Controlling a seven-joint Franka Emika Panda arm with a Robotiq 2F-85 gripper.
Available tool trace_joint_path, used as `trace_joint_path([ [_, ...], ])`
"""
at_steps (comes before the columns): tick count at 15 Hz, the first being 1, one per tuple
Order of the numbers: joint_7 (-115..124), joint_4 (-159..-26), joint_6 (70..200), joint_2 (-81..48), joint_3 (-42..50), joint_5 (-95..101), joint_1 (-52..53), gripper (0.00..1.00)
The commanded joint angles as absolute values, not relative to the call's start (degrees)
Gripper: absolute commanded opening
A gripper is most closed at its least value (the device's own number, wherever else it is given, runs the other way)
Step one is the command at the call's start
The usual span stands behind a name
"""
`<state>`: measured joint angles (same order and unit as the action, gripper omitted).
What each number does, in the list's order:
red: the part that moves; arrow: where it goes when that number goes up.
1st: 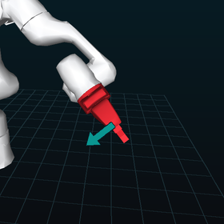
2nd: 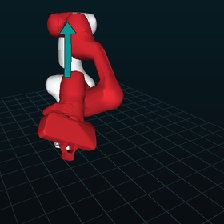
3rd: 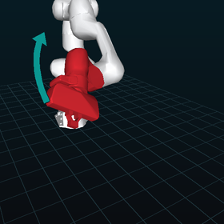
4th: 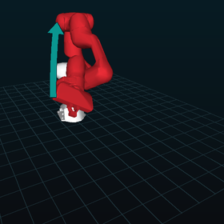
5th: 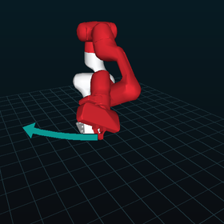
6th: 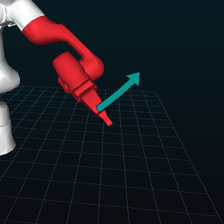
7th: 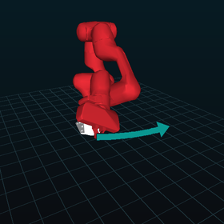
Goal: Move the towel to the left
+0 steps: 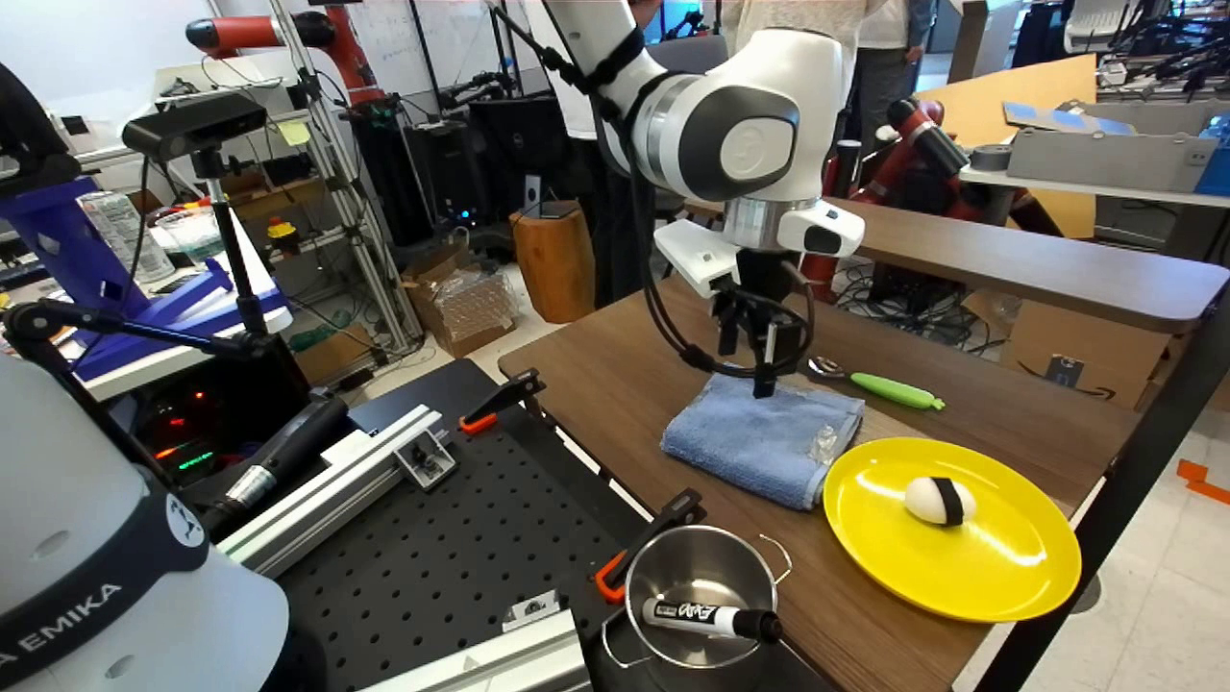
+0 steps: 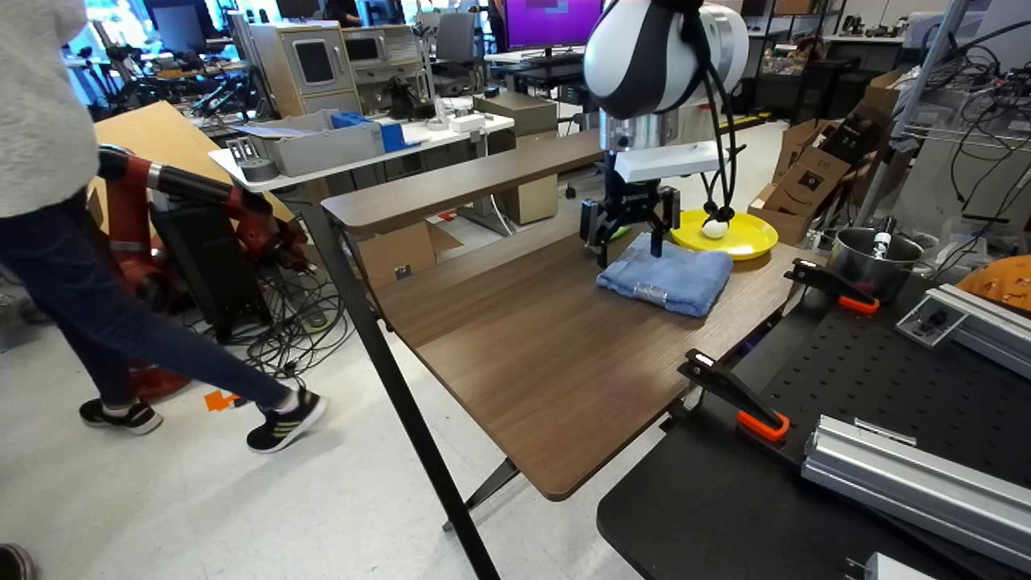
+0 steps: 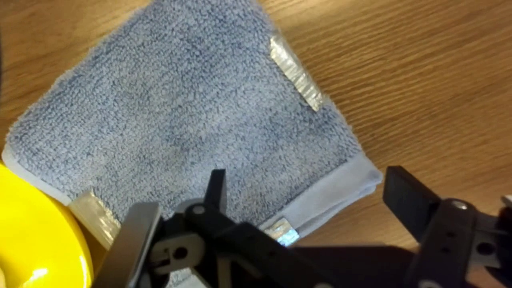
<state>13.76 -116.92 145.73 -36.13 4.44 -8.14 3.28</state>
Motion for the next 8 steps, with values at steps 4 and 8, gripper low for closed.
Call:
trace_joint_path([
  [4,13.53,-119.96,146.12,-36.93,4.18,-7.69,1.97,1.0],
  [8,13.92,-118.64,145.45,-37.62,4.36,-7.06,2.32,1.0],
])
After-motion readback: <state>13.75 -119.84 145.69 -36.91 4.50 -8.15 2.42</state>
